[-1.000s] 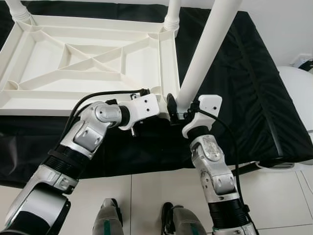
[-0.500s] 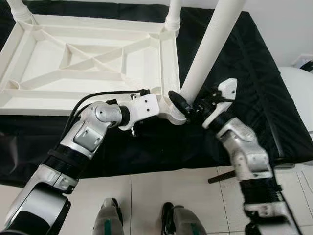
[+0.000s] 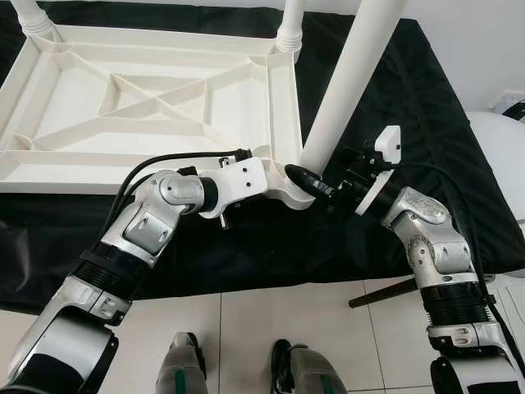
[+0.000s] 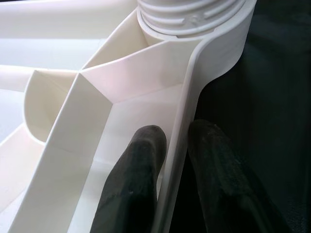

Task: Building children table

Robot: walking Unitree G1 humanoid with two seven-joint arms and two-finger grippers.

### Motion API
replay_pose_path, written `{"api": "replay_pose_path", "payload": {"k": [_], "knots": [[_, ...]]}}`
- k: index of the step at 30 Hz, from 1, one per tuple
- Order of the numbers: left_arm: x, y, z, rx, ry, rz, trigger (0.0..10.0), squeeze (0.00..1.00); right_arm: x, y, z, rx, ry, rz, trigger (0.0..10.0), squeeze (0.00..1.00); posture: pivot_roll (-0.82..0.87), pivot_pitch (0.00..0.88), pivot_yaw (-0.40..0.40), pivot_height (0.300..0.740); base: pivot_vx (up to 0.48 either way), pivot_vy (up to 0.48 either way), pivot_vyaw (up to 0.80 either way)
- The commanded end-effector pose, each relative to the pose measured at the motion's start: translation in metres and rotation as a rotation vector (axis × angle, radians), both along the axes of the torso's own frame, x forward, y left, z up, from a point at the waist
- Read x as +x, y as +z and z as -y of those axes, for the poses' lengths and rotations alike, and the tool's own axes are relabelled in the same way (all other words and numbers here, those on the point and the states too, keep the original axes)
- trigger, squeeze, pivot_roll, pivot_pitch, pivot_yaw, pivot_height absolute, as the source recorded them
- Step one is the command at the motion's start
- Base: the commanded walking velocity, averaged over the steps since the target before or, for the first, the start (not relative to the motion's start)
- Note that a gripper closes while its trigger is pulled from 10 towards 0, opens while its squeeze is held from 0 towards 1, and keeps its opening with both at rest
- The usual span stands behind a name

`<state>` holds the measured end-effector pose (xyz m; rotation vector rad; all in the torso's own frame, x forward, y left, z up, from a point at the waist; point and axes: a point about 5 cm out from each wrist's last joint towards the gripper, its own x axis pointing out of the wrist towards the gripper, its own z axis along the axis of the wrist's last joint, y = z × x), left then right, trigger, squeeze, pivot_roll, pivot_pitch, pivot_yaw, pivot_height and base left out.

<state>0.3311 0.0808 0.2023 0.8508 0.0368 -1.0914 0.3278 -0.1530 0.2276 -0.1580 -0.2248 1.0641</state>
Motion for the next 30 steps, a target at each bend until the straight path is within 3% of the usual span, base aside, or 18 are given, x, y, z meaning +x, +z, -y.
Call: {"api": "replay_pose_path", "payload": {"k": [1, 7, 8, 10, 14, 15, 30], "knots": [[-0.004, -0.004, 0.002, 0.025, -0.028, 0.002, 10.0, 0.0, 0.002, 0.003, 0.003, -0.013, 0.043, 0.029, 10.0, 0.0, 0.09, 0.215, -0.024, 0.74, 0.0, 0.0, 0.0], [-0.004, -0.004, 0.003, 0.028, -0.029, 0.004, 10.0, 0.0, 0.006, 0.01, 0.004, -0.021, 0.069, 0.058, 10.0, 0.0, 0.09, 0.209, -0.022, 0.74, 0.0, 0.0, 0.0], [-0.004, -0.004, 0.003, 0.028, -0.03, 0.004, 10.0, 0.0, 0.006, 0.011, 0.004, -0.022, 0.069, 0.063, 8.6, 0.0, 0.09, 0.209, -0.022, 0.74, 0.0, 0.0, 0.0], [-0.004, -0.004, 0.003, 0.028, -0.03, 0.004, 10.0, 0.0, 0.006, 0.013, 0.003, -0.023, 0.077, 0.073, 3.3, 0.0, 0.09, 0.207, -0.022, 0.74, 0.0, 0.0, 0.0], [-0.004, -0.004, 0.003, 0.029, -0.031, 0.004, 10.0, 0.0, 0.008, 0.013, 0.003, -0.026, 0.093, 0.082, 3.3, 0.0, 0.09, 0.206, -0.022, 0.74, 0.0, 0.0, 0.0], [-0.004, -0.004, 0.003, 0.029, -0.031, 0.003, 10.0, 0.0, 0.008, 0.014, 0.003, -0.027, 0.102, 0.085, 0.0, 0.0, 0.09, 0.206, -0.021, 0.74, 0.0, 0.0, 0.0], [-0.004, -0.003, 0.002, 0.027, -0.027, 0.002, 10.0, 0.0, 0.005, 0.014, 0.002, 0.003, 0.104, 0.082, 0.0, 0.0, 0.09, 0.214, -0.023, 0.74, 0.0, 0.0, 0.0]]}}
